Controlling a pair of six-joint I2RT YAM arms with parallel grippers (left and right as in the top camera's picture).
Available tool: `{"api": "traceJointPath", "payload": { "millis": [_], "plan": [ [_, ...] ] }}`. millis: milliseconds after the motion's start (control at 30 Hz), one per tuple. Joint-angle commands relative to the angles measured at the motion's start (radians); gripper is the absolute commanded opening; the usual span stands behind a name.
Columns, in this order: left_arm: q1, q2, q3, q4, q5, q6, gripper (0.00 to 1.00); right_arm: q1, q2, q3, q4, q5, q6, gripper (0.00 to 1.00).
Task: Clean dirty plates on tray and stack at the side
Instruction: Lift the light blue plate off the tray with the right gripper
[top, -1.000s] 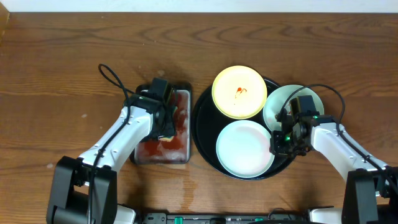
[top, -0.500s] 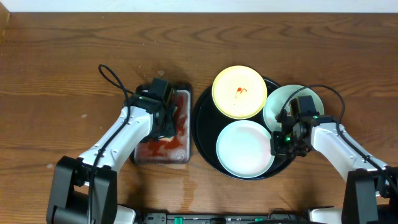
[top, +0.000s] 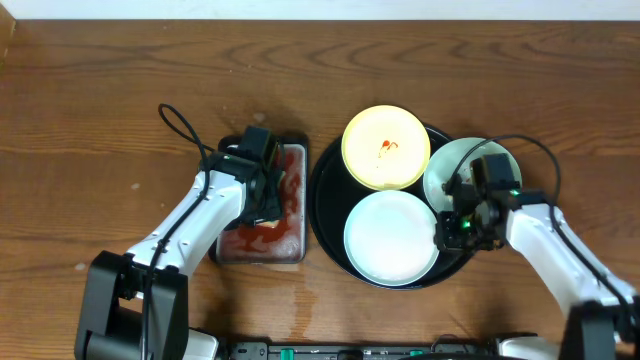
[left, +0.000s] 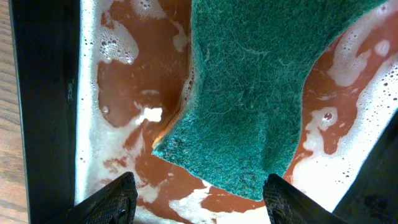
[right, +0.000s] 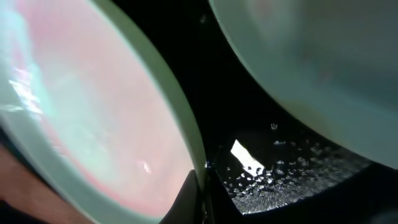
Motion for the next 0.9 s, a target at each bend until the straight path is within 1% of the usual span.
{"api": "traceJointPath", "payload": {
  "millis": [0,167,333,467,633,867],
  "plan": [
    [-0.001,0.002,-0.01,-0.007,-0.002,-0.005,0.66,0.01,-0.097,0.043,0.006,0.01,-0.03,0.01],
    [-0.001,0.002,-0.01,-0.007,-0.002,-0.005,0.66,0.01,-0.199,0.044,0.027,0.118,-0.029,0.01],
    [-0.001,0.002,-0.01,-0.007,-0.002,-0.005,0.66,0.01,-0.286,0.045,0.042,0.241,0.009,0.01],
    [-0.001,0.002,-0.01,-0.007,-0.002,-0.005,0.66,0.011,-0.334,0.048,0.05,0.293,0.024,0.01],
    [-0.001,0.002,-0.01,-0.007,-0.002,-0.005,0.66,0.047,-0.351,0.06,0.037,0.404,0.043,0.01],
    [-0.001,0.002,-0.01,-0.007,-0.002,-0.005,0.66,0.147,-0.351,0.102,-0.001,0.547,0.042,0.01]
  ]
}}
